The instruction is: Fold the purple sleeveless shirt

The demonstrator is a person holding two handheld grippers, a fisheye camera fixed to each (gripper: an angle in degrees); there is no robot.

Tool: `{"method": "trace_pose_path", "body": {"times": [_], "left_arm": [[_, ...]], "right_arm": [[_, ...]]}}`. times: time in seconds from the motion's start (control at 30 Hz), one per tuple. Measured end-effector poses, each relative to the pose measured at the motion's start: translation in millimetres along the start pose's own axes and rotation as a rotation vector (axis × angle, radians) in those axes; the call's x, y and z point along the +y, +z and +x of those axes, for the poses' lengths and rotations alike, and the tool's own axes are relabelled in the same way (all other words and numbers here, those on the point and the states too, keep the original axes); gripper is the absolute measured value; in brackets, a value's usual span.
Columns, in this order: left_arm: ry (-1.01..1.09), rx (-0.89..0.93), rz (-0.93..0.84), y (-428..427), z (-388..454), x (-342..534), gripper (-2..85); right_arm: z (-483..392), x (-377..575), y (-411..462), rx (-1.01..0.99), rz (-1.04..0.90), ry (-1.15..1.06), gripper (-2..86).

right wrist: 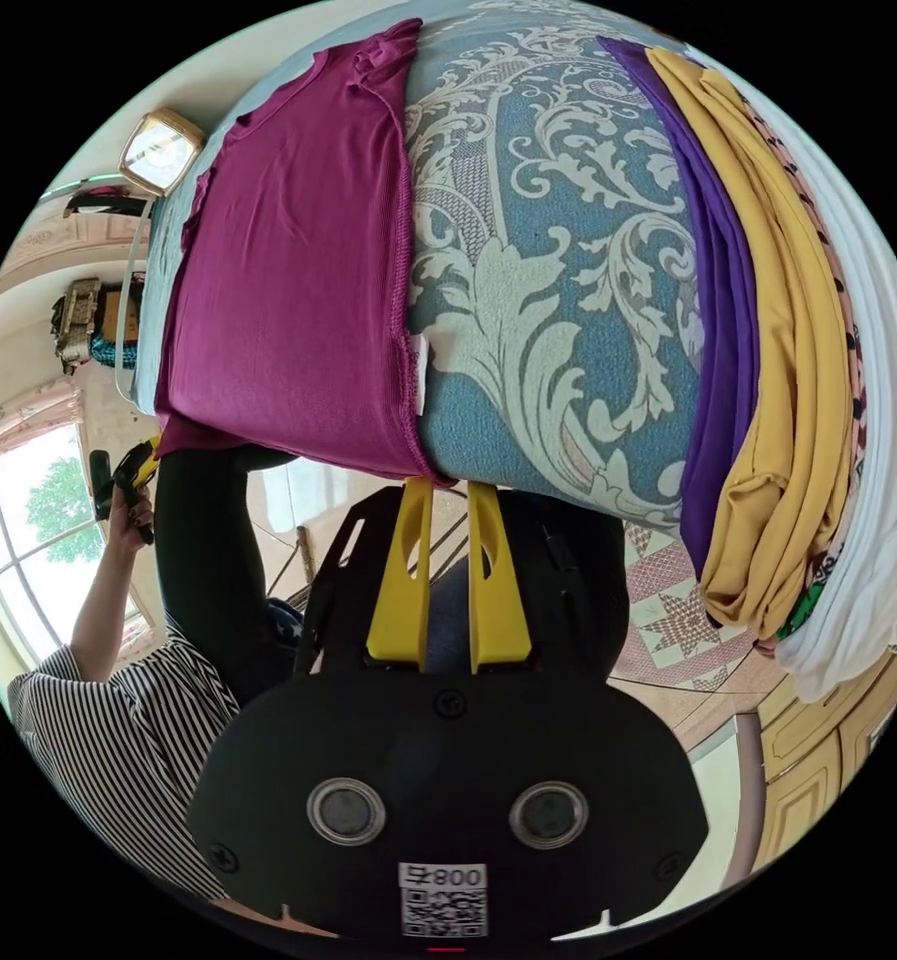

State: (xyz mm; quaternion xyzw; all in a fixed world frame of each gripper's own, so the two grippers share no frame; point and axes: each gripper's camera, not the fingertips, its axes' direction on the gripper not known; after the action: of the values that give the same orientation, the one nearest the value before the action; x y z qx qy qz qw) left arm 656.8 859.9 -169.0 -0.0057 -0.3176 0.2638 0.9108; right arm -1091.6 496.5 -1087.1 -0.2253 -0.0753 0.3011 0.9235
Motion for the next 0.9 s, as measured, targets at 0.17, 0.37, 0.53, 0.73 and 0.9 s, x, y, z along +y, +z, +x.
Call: {"method": "trace_pose_path", "body": {"times": [0.17,0.37,0.53,0.73,0.9], "left_arm": [[-0.013,0.05,0.025,-13.8,-2.4,12.0,1.8],[0.009,0.133,0.065,-36.5,-1.7,32.6,0.8],[0.013,0.175,0.081,-50.8,-6.1,46.3,0.7],[0.001,0.227,0.106,-56.2,-14.0,61.8,1.6],[0.023,0.165,0.081,-54.4,-13.4,71.7,3.6]], "right_arm": [[-4.3,16.1,-7.5,-0.025,-0.002,-0.044,3.2],[-5.7,51.4,-39.1,-0.123,0.073,-0.105,2.4],[-3.1,82.2,-69.5,-0.211,0.131,-0.147,2.0],[1.8,113.6,-98.7,-0.314,0.191,-0.164,1.8],[-0.7,128.8,-110.9,-0.34,0.2,-0.177,1.8]]}}
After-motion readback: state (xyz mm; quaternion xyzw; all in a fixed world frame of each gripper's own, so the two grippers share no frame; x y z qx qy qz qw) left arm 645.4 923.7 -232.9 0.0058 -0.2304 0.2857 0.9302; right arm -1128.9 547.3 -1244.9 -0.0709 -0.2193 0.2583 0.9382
